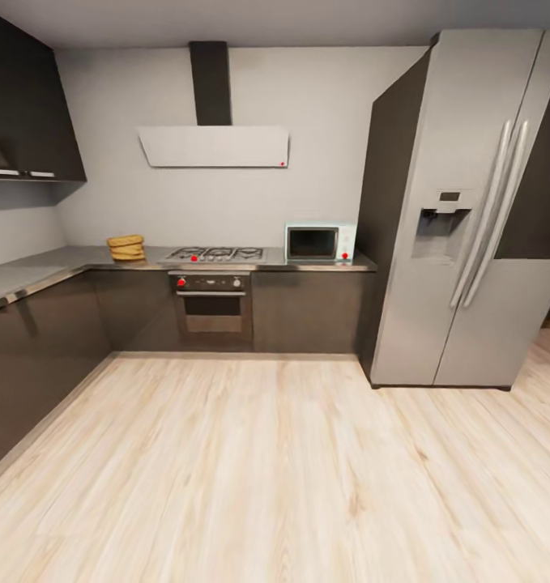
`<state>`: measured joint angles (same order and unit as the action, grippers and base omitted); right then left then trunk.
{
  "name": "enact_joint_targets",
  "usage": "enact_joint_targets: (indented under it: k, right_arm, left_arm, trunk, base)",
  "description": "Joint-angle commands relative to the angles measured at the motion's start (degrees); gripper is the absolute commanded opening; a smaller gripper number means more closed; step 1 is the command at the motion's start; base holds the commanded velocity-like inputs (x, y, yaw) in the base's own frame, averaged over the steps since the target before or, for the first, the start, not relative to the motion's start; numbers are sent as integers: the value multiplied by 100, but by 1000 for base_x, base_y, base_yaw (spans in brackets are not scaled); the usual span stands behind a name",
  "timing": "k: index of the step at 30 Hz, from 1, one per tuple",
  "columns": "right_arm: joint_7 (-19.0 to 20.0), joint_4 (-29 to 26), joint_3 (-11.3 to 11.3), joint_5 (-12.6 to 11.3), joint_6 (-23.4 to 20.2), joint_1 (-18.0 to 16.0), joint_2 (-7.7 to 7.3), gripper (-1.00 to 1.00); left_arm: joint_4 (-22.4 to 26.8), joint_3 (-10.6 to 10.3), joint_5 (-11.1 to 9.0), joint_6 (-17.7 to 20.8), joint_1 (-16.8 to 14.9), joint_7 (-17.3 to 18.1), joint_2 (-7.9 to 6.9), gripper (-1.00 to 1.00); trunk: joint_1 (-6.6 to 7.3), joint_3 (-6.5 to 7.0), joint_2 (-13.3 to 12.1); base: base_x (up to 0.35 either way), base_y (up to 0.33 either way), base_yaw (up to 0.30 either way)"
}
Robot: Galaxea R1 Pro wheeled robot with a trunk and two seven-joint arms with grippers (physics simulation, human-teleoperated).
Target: In the kitchen, take the popcorn bag from the countertop, put it into the microwave, and heat it until the popcorn is cooked so the cooked popcorn ends up inside the bag.
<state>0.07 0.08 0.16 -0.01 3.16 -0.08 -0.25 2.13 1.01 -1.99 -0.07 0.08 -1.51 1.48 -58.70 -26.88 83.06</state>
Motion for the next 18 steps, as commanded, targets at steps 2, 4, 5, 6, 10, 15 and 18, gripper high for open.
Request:
enact_joint_targets:
  k: [2,4,5,6,10,15,18]
  right_arm:
    - [1,1,12,9,18,-1,2,100]
    - [-2,1,17,16,20,-1,6,100]
    - [-4,1,18,17,23,-1,6,100]
    - [-8,1,19,18,23,-1,7,100]
    - [-15,1,19,11,18,-1,-1,100]
    - [-16,1,16,24,26,-1,-8,100]
    - [-16,1,-13,21,26,-1,28,100]
  left_arm:
    - [6,5,-26,15,0,-16,2,100]
    - [6,4,-34,21,0,-16,2,100]
    - [6,4,-36,23,1,-16,2,100]
    - [6,4,-37,24,-1,-16,2,100]
    - [6,4,-38,17,0,-16,2,100]
    - [6,4,-38,16,0,-15,2,100]
    - [6,4,-38,19,1,-16,2,100]
  trunk:
    - [-2,-4,2]
    - [-2,-4,2]
    - [-2,-4,2]
    - [-2,-4,2]
    - [-2,-4,2]
    - [-2,-4,2]
    - [-2,-4,2]
  base:
    - [242,-178,-4]
    - [245,-179,-1]
    - [246,-179,0]
    - [246,-179,0]
    - [249,-177,0]
    - [284,-136,0]
    - [296,-115,0]
